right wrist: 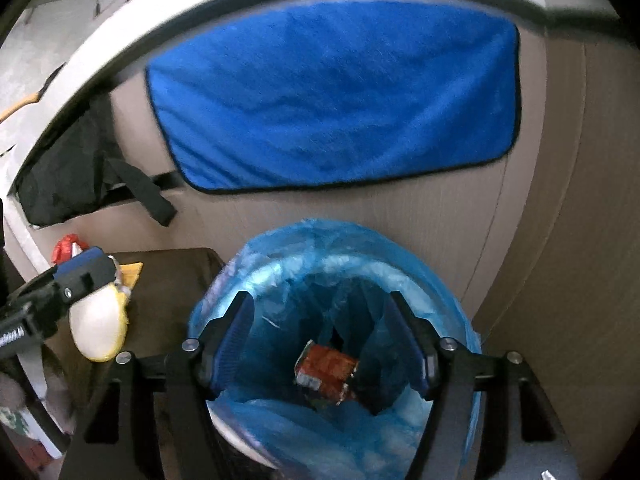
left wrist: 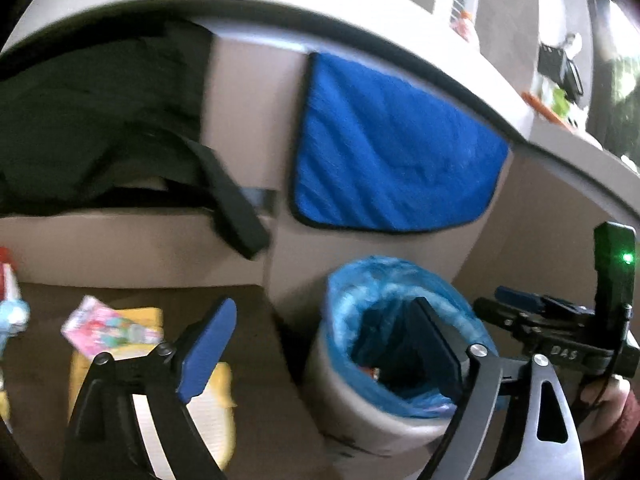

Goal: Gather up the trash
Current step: 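Move both tools back over the table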

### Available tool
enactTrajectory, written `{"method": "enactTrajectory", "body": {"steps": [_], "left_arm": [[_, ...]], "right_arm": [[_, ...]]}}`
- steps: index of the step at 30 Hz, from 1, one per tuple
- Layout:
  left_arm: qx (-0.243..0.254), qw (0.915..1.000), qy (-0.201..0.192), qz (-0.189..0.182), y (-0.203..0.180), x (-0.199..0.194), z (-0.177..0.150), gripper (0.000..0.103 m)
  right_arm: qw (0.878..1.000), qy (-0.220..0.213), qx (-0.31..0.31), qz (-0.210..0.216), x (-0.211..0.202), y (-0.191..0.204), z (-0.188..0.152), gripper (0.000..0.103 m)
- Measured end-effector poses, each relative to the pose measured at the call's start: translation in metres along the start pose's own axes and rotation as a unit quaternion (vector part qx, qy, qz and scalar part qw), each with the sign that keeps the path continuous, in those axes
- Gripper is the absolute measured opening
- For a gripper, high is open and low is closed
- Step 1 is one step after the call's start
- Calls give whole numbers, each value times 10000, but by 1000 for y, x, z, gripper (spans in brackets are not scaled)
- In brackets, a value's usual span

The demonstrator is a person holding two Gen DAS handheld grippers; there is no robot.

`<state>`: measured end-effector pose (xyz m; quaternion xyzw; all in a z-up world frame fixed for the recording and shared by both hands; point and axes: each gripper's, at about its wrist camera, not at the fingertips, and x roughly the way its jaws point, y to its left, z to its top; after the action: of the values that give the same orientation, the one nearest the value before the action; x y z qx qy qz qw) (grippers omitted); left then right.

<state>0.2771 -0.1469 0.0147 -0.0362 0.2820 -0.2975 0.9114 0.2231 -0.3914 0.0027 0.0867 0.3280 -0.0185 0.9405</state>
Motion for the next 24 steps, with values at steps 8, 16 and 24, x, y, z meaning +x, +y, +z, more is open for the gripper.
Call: {"method": "enactTrajectory", "body": {"steps": [8, 16, 24], "left_arm": [[-291, 9946, -280, 960, 87, -76, -6, 97], [-496, 9714, 60, 2321, 197, -139, -42, 100], [-1261, 9567, 266, 2609, 275, -191, -83, 98]], "right_arm": [[9972, -214, -582, 429, -22, 73, 12, 65], [9829, 134, -1202, 1388, -2, 182, 8, 65], [9642, 512, -1724, 1951, 26, 273, -3, 65]]}}
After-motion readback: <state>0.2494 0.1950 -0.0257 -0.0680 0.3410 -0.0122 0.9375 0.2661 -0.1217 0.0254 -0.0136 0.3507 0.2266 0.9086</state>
